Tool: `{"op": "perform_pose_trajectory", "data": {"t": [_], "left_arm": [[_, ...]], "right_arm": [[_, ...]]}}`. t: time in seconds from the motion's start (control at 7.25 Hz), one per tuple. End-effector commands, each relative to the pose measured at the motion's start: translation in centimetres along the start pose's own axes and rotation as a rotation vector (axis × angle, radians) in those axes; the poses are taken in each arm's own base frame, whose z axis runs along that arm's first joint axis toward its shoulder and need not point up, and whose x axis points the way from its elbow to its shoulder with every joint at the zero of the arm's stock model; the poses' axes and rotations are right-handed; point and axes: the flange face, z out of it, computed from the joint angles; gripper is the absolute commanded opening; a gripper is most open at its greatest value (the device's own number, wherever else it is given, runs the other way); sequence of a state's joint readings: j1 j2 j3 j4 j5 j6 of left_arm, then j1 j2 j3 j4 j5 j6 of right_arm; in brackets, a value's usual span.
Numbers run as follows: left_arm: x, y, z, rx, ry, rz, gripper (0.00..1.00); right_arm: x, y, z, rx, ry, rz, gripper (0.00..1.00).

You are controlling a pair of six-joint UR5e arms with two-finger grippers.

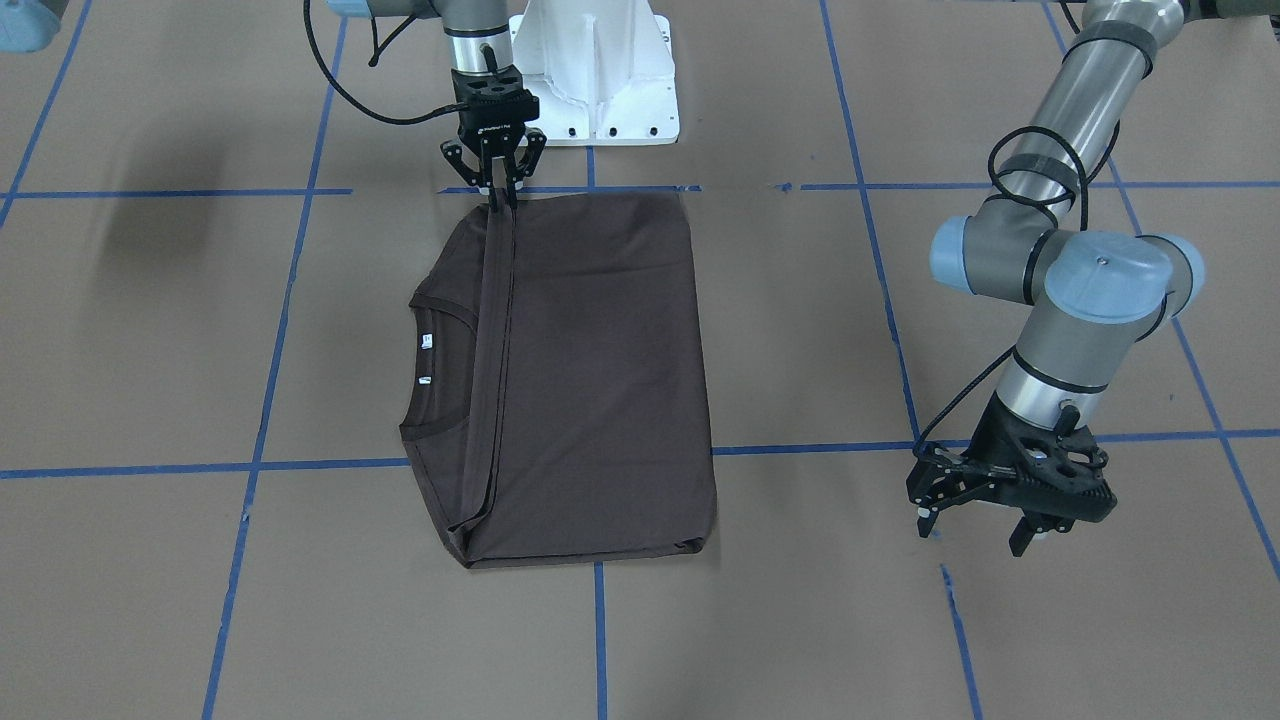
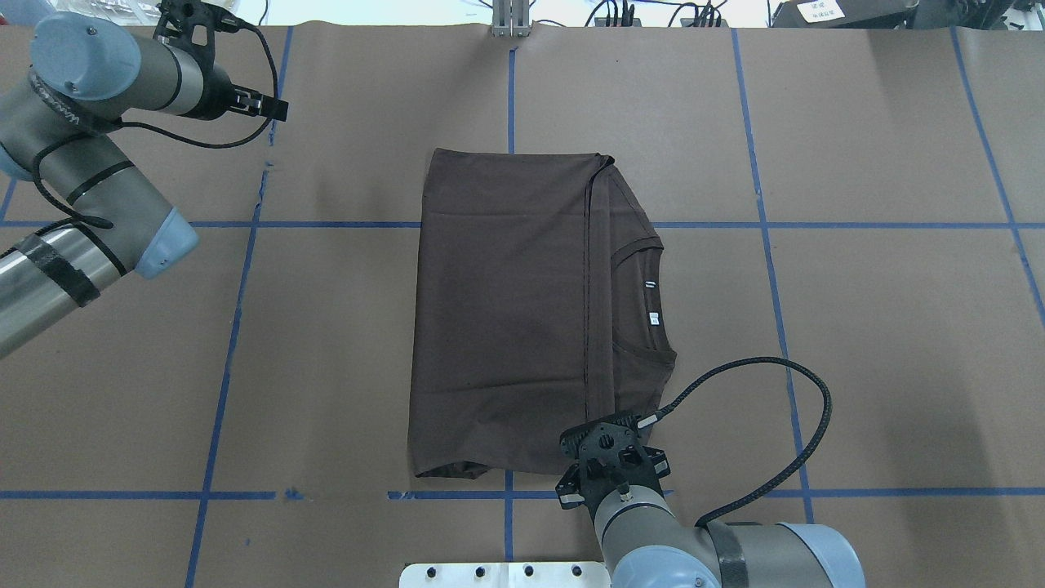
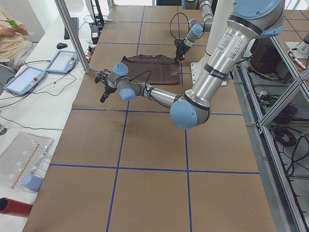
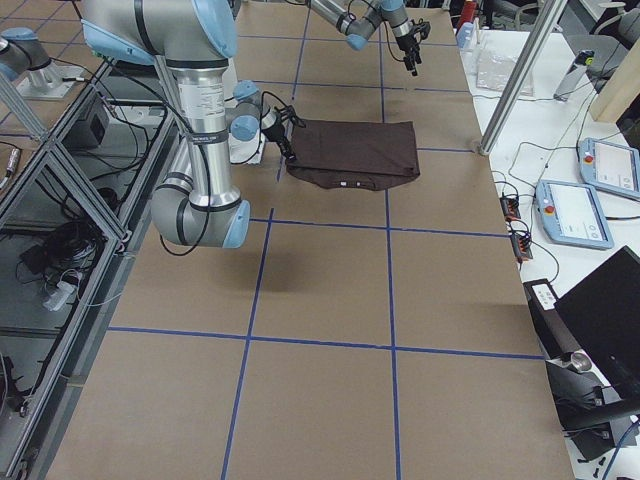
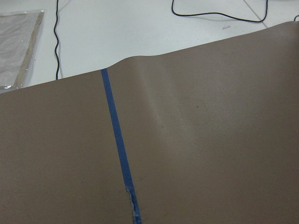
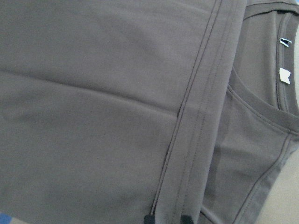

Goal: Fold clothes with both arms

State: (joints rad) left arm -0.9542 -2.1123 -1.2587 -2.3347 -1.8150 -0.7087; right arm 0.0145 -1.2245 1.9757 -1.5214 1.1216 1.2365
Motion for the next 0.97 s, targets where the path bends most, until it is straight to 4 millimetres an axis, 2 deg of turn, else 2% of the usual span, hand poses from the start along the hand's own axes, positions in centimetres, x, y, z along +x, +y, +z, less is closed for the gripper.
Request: {"op": "perform_pose_trajectory", "data": {"t": [0.0,0.41,0.55,0.69,0.83], "left_arm": [[0.0,0.0,0.0,0.001,0.0,0.0,1.0],[0.1,0.0,0.0,0.0,0.001,0.001,1.0],[0.1,0.1,0.1,-0.002,0.001,0.001,1.0],[0.1,0.2,0.2,-0.004,0.0,0.001,1.0],[0.1,0.1,0.1,-0.002,0.001,0.001,1.0]], "right_arm": [[0.1,-0.4,-0.1,0.006,-0.001,0.005,0.0],[1.2,-0.7,0.0,0.012,0.011,0.029,0.0],[2.4,-0.4,-0.2,0.009,0.015,0.049,0.0],[4.6,0.4,-1.0,0.0,0.024,0.074,0.0],[5.1,2.3,-0.6,-0.019,0.037,0.096,0.0]]}}
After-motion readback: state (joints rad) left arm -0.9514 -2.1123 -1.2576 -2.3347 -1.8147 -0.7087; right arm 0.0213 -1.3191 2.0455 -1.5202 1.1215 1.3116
